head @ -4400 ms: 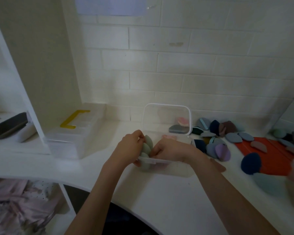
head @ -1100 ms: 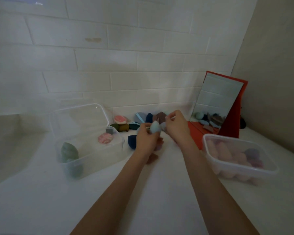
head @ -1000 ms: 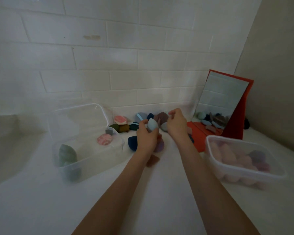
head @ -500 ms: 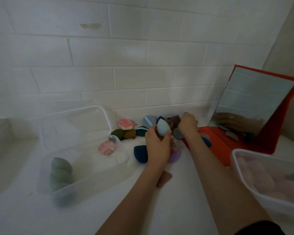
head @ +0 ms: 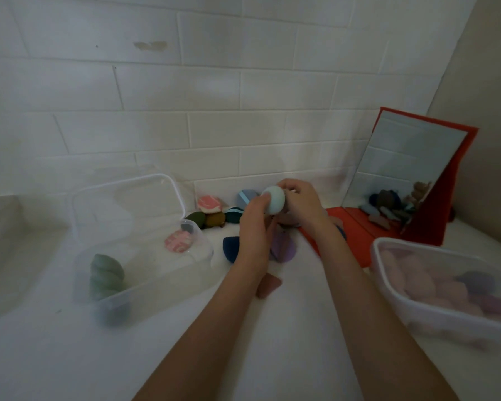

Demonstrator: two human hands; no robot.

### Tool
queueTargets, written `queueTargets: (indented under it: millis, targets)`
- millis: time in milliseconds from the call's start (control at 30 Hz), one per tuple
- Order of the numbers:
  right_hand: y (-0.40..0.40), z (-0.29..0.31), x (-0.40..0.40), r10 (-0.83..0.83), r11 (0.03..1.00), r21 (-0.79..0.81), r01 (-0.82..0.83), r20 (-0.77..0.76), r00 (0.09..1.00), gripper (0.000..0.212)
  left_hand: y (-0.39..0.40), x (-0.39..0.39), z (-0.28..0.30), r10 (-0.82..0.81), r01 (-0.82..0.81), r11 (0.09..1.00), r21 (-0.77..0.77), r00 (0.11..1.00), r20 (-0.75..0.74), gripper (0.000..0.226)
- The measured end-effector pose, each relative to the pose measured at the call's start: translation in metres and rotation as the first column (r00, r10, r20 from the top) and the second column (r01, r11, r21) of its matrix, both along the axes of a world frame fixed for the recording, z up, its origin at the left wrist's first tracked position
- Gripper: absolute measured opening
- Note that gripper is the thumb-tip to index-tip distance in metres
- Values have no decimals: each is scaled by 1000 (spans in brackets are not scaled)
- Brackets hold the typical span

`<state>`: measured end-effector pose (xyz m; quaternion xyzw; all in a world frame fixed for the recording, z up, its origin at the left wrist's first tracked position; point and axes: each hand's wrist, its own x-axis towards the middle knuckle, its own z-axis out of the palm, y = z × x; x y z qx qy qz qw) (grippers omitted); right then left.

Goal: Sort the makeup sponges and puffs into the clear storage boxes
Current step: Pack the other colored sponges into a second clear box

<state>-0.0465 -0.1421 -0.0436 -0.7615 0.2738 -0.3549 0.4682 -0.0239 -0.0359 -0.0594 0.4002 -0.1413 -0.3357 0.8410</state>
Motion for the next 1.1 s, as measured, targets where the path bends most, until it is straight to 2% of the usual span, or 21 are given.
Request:
queueTargets:
  millis: [67, 167, 233, 300, 367, 433, 467, 533, 600, 667, 733, 833, 867, 1000, 1100]
  targets:
    - [10, -2, -5, 80, 992, 102, -80, 10, 997, 28, 7, -3, 4, -15, 15, 1000, 12, 999, -47, 19]
    - [21, -3, -12, 173, 953, 233, -192, 98, 980, 27, 18, -4, 6, -47, 48, 999, 25, 996, -74, 32]
    - [25, -4, -14, 189, 934, 281, -220, 134, 973, 21, 21, 0, 4, -36, 36, 999, 35, 999, 1, 27]
    - [29, -8, -14, 155, 940, 287, -183, 114, 981, 13, 27, 7, 0, 72, -83, 994, 72, 988, 139, 13]
    - [30, -12, -15, 107, 977, 183, -113, 46, 993, 14, 33, 15, -6, 198, -231, 967, 108, 947, 253, 18]
    - [28, -15, -18, 140, 990, 7, -140, -108, 984, 27, 38, 18, -10, 236, -279, 956, 93, 916, 323, 16]
    - [30, -14, -20, 197, 976, -46, -213, -229, 953, 31, 39, 17, -10, 244, -286, 955, 80, 910, 336, 14]
    - [36, -9, -23, 323, 926, -29, -376, -454, 831, 30, 39, 12, -8, 259, -287, 957, 40, 910, 325, 11]
    - [43, -4, -25, 388, 888, 19, -459, -567, 727, 20, 40, 9, -5, 279, -304, 953, 19, 898, 339, 13]
    - [45, -2, -27, 392, 860, -27, -510, -604, 694, 18, 40, 9, -5, 305, -334, 942, 14, 876, 373, 13]
    - [46, -4, -25, 376, 845, -85, -527, -606, 701, 22, 40, 10, -5, 323, -349, 937, 0, 866, 381, 11]
    - [51, -13, -18, 297, 847, -160, -507, -649, 701, 46, 41, 11, -2, 334, -345, 938, -21, 888, 316, 9]
    - [52, -16, -16, 272, 846, -180, -502, -665, 696, 47, 41, 12, -1, 331, -339, 940, -23, 898, 290, 8]
    - [52, -23, -13, 163, 829, -285, -481, -700, 695, 31, 41, 10, 2, 315, -321, 947, -20, 915, 253, 8]
    - [52, -26, -11, 199, 844, -266, -466, -651, 732, 30, 41, 8, 3, 318, -326, 945, -24, 904, 287, 13]
